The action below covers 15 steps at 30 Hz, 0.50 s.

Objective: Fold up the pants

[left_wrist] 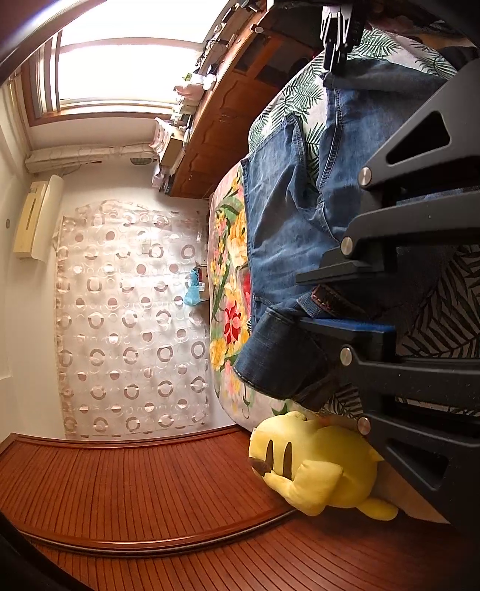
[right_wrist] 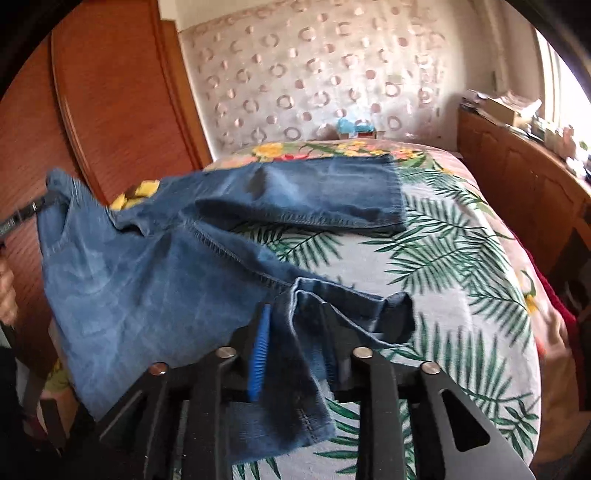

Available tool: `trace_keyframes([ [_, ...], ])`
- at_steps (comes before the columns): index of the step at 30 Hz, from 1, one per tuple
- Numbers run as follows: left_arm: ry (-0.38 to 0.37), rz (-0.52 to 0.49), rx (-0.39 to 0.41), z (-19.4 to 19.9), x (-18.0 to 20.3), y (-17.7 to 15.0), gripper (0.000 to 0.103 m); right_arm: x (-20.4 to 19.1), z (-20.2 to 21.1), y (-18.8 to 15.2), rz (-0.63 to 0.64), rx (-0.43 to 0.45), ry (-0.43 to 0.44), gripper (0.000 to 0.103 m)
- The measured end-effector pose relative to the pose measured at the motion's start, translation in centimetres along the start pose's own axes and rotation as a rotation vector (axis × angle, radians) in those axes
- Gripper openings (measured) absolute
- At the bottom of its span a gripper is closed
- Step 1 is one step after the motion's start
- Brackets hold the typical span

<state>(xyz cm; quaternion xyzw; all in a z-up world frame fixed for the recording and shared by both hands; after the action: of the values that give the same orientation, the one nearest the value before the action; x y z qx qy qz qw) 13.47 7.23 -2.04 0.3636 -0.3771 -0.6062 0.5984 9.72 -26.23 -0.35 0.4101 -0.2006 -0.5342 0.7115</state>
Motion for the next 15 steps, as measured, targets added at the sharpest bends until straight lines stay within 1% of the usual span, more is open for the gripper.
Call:
trace_keyframes([
  [1, 0.000, 0.000, 0.000, 0.0, 0.0, 0.0, 0.017, 0.0, 0.6, -0.2, 0.002, 0.006, -0.008, 0.039],
  [4, -0.001, -0.002, 0.001, 0.0, 0.0, 0.0, 0.017, 0.8, 2.9, -1.2, 0.001, 0.015, -0.020, 0.043],
  [7, -0.003, 0.000, 0.001, 0.0, 0.1, -0.1, 0.017, 0.7, 4.3, -2.5, 0.005, 0.000, -0.012, 0.044],
  [10, -0.004, -0.004, 0.001, 0.0, 0.3, 0.0, 0.017, 0.9, 5.2, -4.1, 0.018, -0.038, -0.010, 0.044],
  [15, -0.001, -0.008, 0.001, -0.1, 0.6, 0.2, 0.017, 1.3, 4.7, -5.9, -0.008, -0.101, 0.007, 0.044],
])
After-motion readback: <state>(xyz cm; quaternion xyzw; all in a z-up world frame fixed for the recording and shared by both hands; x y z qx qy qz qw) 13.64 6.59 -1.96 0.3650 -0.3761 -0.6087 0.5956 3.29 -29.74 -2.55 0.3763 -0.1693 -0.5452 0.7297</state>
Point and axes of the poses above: each gripper's, at about its wrist camera, not at the fingertips, and z roughly against the way its jaws point, x to its right, y to its top, the point moved 3 cm from there along -z, roughly the way its jaws point
